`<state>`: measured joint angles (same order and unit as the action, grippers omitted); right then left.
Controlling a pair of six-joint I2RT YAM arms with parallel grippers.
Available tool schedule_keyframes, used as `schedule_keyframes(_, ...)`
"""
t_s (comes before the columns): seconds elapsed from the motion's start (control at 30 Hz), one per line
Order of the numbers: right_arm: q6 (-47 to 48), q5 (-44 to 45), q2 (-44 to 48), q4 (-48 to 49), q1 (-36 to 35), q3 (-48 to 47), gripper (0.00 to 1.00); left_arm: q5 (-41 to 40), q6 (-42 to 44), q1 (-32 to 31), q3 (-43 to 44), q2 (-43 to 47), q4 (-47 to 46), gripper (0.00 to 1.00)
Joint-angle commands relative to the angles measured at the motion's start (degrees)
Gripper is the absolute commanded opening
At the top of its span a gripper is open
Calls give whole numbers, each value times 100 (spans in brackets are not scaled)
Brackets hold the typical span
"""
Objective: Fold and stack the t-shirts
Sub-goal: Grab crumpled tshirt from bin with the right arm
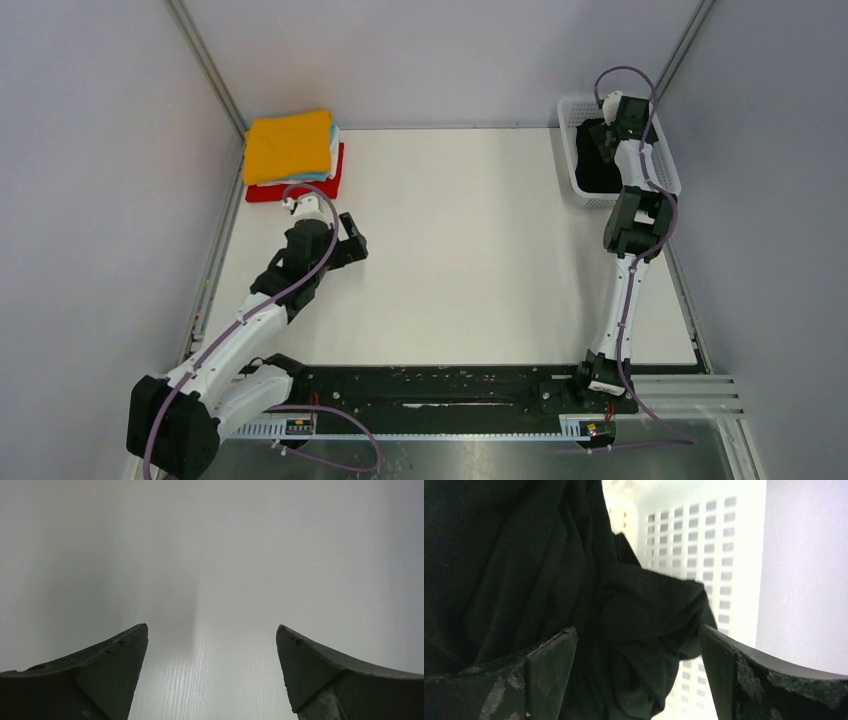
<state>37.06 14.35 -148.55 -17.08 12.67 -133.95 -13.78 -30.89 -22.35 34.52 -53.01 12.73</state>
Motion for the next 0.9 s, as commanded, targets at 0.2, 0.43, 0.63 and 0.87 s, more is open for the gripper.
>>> schedule_keyframes(0.2, 1892, 101, -473, 1413, -108, -27, 89, 281, 112, 6, 644, -831, -469, 99)
schedule_keyframes(0.43, 1967, 269, -742, 1415, -60, -168, 68, -91, 10, 10, 532, -687, -608, 99)
schedule_keyframes(0.63, 1578, 397, -531, 1599, -35, -84, 9, -322, 31, 9, 440, -170, -502, 99)
schedule_keyframes(0.87, 998, 586, 738, 1492, -265, 301, 0, -317, 13, 7, 171, 442, -451, 99)
